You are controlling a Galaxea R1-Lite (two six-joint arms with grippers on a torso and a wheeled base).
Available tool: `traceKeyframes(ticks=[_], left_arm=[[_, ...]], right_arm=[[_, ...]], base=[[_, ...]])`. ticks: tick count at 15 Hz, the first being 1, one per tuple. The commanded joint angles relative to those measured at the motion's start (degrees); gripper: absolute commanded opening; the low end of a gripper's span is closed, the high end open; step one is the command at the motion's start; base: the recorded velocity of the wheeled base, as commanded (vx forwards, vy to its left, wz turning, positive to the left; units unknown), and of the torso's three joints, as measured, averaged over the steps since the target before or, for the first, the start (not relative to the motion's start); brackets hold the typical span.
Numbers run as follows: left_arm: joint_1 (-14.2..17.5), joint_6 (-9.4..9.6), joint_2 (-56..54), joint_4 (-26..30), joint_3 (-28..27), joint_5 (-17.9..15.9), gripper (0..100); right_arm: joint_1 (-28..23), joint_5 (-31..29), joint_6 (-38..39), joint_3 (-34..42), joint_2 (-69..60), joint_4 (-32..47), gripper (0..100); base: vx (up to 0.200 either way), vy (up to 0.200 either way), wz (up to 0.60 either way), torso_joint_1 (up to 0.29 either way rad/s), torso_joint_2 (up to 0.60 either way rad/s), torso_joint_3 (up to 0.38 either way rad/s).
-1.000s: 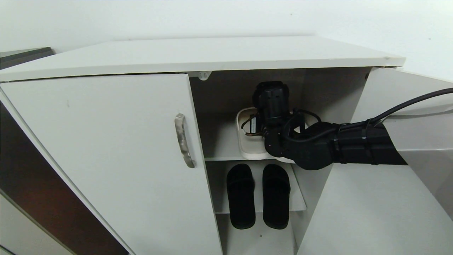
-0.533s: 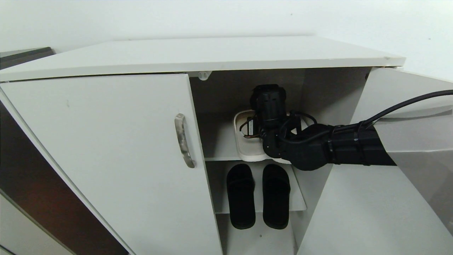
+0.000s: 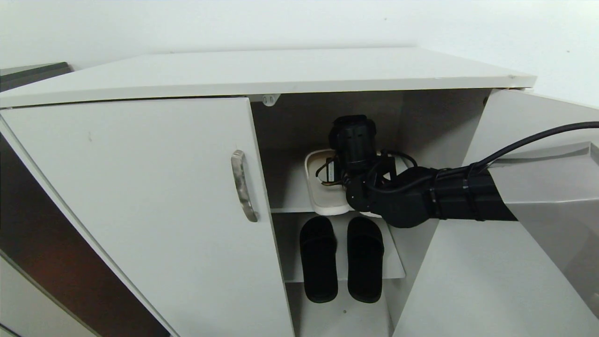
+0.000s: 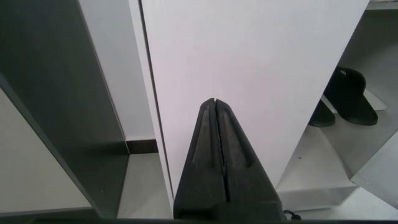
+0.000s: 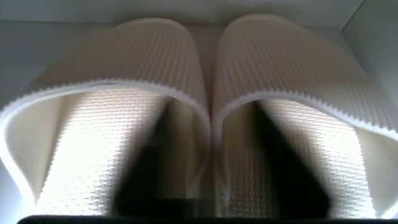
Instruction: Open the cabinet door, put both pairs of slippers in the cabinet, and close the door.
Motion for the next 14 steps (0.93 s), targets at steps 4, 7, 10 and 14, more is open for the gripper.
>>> traceKeyframes(ticks=[4,7,10,14], left_arm=[[-0.04,-0.02,-0.01,-0.01,0.00,0.01,0],[0.04,-0.02,-0.01,-0.01,0.00,0.01,0],[0.04,-0.02,-0.01,-0.01,0.00,0.01,0],[-0.04,-0.02,-0.01,-0.01,0.00,0.01,0]], right_arm=[[0.80,-0.22,0.02,1.33,-1.29,0.06,100],[1.50,-0.31,0.11,2.56,-2.26,-0.12,100],[2.38,-0.40,0.11,4.40,-4.28,-0.21,100],[4.23,-1.28,0.28,8.18,-7.53,-0.38,100]], base=[[0.000,0.000,0.00,0.000,0.00,0.000],[0.000,0.000,0.00,0.000,0.00,0.000],[0.000,0.000,0.00,0.000,0.00,0.000],[0.000,0.000,0.00,0.000,0.00,0.000]])
